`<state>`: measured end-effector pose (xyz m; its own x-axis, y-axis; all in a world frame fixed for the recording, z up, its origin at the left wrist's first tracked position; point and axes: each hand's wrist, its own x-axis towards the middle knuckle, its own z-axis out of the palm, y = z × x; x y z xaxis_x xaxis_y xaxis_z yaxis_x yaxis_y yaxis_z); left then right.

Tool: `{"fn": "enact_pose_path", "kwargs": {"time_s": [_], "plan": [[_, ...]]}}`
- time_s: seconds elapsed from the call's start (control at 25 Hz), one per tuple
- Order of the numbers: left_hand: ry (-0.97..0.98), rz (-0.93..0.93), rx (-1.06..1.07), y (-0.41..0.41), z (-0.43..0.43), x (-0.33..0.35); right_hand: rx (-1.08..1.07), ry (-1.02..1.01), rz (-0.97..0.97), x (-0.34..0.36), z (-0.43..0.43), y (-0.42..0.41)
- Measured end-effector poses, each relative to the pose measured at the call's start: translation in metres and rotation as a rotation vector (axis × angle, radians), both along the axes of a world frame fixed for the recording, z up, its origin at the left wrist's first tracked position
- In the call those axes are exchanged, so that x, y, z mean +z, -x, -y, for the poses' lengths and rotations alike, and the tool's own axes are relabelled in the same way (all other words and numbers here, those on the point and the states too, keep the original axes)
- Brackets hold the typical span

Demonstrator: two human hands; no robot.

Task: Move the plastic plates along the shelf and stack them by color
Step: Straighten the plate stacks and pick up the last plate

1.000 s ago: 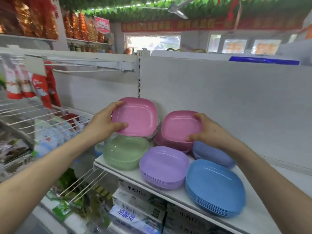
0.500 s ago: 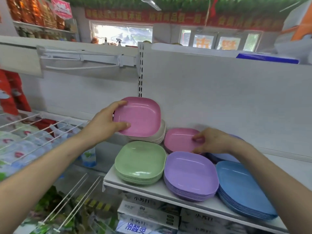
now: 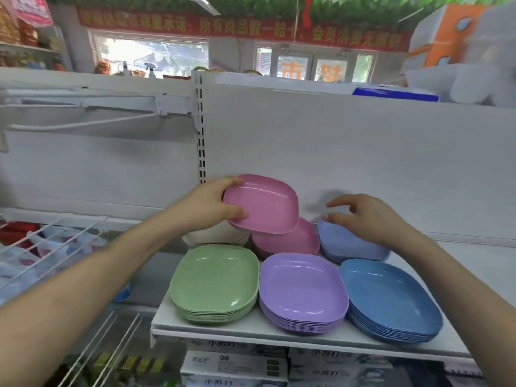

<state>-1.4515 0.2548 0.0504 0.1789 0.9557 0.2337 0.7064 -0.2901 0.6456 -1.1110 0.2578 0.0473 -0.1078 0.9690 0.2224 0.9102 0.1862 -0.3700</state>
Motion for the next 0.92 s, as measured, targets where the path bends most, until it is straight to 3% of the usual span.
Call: {"fn": "enact_pose_path", "kwargs": {"time_s": [0.16,0.36,0.48,0.76,0.92], "plan": [[0.033,-0.2,-0.049,-0.048,-0.025,-0.006,-0.158,-0.193,-0.057,0.008,0.031,-0.036],[0.035,-0.701,0.024,-0.076,-0.036,-0.017,-0.24,-0.322,-0.121,0.009,0.052,-0.079],[0.045,-0.857,0.067,-0.084,-0.038,-0.019,-0.227,-0.348,-0.146,0.006,0.048,-0.099],[0.117,-0.938,0.101,-0.125,-0.035,-0.011,-0.162,-0.324,-0.196,-0.001,0.044,-0.169],[-0.038,-0.689,0.033,-0.206,-0.027,0.008,-0.162,-0.271,-0.186,-0.009,0.055,-0.248]]}}
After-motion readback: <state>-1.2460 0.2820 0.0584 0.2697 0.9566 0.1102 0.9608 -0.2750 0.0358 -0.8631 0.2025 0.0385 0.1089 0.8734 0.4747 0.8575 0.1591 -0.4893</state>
